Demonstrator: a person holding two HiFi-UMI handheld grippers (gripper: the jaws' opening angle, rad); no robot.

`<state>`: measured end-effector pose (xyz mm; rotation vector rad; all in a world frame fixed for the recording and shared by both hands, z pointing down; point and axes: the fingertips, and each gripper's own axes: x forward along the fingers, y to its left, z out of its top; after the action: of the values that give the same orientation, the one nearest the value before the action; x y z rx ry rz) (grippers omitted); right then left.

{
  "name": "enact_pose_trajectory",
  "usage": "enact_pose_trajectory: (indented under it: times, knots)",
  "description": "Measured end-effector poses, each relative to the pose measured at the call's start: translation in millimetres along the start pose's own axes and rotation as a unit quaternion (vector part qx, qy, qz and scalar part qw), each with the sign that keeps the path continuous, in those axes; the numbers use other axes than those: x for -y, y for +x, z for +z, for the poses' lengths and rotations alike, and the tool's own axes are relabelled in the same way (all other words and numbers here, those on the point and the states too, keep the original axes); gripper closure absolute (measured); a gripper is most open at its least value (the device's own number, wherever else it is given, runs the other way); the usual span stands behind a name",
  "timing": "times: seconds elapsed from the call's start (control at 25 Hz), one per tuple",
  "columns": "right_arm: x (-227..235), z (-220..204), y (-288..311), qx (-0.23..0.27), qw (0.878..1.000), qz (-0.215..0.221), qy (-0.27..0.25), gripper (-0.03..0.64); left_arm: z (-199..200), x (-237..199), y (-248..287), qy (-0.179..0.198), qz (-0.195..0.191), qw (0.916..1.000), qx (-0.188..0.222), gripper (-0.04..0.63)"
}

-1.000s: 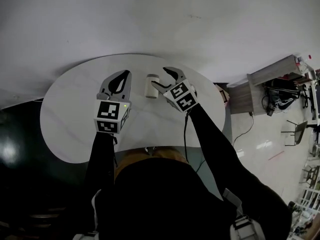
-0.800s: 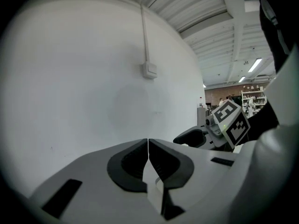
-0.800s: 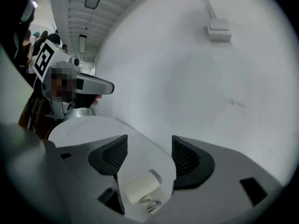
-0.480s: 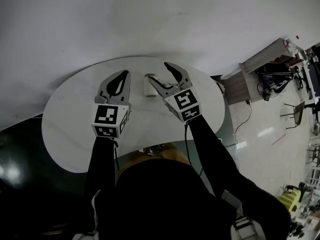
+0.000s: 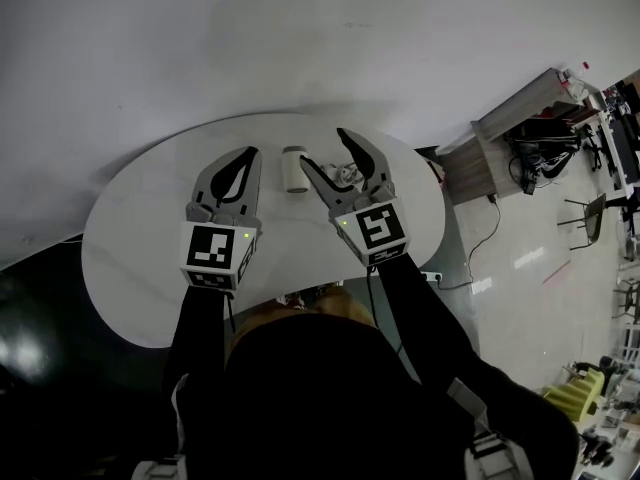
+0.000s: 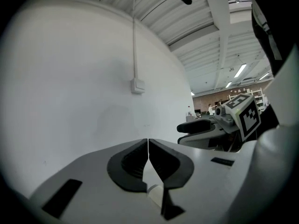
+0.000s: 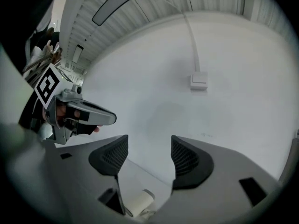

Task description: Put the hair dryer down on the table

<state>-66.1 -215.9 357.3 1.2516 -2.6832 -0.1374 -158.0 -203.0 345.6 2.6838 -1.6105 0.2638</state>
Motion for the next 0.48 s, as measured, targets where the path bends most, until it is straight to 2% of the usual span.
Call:
enact_pose_trajectory:
  times: [0.16, 0.28, 0.32, 0.44, 0.48]
  knots:
    - [-1, 8, -11, 0.019, 1.000, -0.007, 0.013, 0.375, 2, 2, -5, 0.016, -0.008, 0.9998, 0.009, 0.575]
    - [1, 10, -14, 0.035, 0.999, -0.010, -0.013, 0.397, -1, -2, -7, 0.011, -0.005, 0.9999, 0.003, 0.575]
    - [2, 10, -14, 0.040, 0.999, -0.011, -0.026, 0.425, 0, -3, -8, 0.010, -0.003, 0.9999, 0.006, 0.575]
    - [5, 11, -16, 0.045, 0.998, -0.018, -0.043, 0.574, 4, -3, -8, 0.018, -0.001, 0.9996, 0.019, 0.575]
    - [6, 11, -17, 0.041, 0.998, -0.021, -0.040, 0.588, 5, -3, -8, 0.020, 0.001, 0.9995, 0.024, 0.575]
